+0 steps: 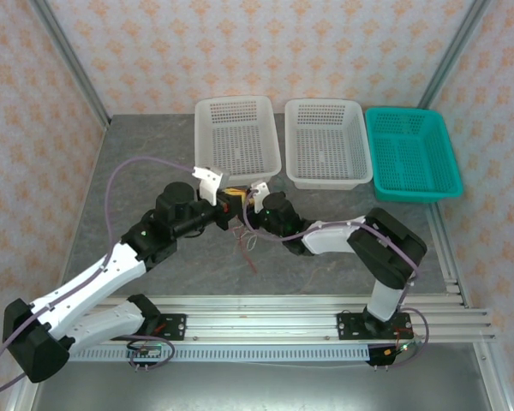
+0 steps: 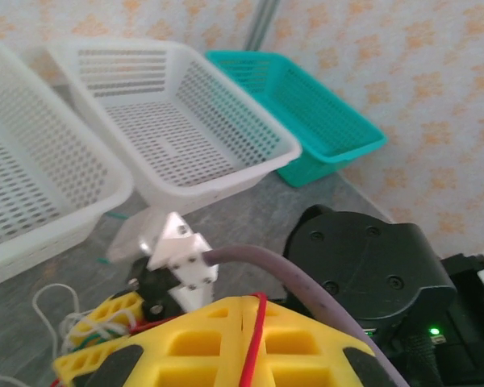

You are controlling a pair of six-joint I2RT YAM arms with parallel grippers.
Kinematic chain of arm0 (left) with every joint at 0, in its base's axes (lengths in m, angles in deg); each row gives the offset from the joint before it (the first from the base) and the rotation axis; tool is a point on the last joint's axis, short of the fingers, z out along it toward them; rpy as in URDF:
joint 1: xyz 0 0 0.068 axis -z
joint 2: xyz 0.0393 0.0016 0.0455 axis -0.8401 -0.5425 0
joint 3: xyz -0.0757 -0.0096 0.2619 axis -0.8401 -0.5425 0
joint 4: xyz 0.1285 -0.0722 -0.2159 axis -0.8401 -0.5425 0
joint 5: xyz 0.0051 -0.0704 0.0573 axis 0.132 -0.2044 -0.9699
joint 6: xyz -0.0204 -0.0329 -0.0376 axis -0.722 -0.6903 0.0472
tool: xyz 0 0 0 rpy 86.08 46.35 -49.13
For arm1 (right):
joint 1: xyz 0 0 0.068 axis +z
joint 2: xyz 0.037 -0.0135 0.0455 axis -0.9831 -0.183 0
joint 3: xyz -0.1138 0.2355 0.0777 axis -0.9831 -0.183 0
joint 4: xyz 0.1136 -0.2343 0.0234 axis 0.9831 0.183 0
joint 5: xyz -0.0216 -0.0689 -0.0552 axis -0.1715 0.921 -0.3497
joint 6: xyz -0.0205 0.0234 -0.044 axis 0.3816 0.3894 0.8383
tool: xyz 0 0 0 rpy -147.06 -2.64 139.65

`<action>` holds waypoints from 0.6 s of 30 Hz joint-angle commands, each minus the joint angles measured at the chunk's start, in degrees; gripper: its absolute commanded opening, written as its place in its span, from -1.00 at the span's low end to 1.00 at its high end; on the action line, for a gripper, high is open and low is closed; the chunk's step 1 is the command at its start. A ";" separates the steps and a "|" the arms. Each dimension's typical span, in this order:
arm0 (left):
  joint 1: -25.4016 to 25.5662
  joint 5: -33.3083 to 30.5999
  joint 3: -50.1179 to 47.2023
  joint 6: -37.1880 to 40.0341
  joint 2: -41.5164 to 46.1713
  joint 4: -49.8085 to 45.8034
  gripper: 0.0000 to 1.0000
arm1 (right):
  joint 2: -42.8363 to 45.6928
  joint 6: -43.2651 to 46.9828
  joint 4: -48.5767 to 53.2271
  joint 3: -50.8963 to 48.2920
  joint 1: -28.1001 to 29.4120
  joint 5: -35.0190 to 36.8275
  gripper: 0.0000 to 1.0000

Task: Untangle the cables

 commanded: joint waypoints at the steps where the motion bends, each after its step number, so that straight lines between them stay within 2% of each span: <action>1: 0.32 -5.75 2.20 0.21 5.80 2.07 -1.00 | -2.90 -0.50 0.29 -2.38 -0.09 3.65 -0.29; 3: 0.12 -11.18 3.16 -0.33 7.66 0.50 -1.00 | -3.65 -1.64 0.07 -4.01 -0.09 3.63 0.07; 4: -0.19 -14.60 4.45 -0.62 8.24 -1.53 -1.00 | -4.12 -2.35 -0.33 -5.12 -0.09 3.81 0.09; 6: -1.62 -20.91 7.17 -2.15 8.74 -5.69 -1.00 | -4.69 -3.40 -1.90 -7.44 -0.09 4.39 -0.05; 8: -5.26 -22.39 8.85 -5.11 8.92 -7.75 -1.00 | -5.03 -4.63 -4.53 -10.12 -0.18 5.14 -0.15; 10: -8.83 -19.64 8.86 -7.30 8.61 -6.27 -1.00 | -4.63 -5.06 -6.58 -12.24 -0.17 5.22 -0.16; 13: -10.01 -16.52 8.12 -8.26 6.85 -3.63 -1.00 | -2.20 -4.86 -6.12 -13.80 -0.20 5.19 -0.11; 18: -9.71 -2.54 5.81 -8.08 2.18 2.80 -1.00 | 6.18 -4.07 -3.96 -15.97 -0.19 2.96 0.06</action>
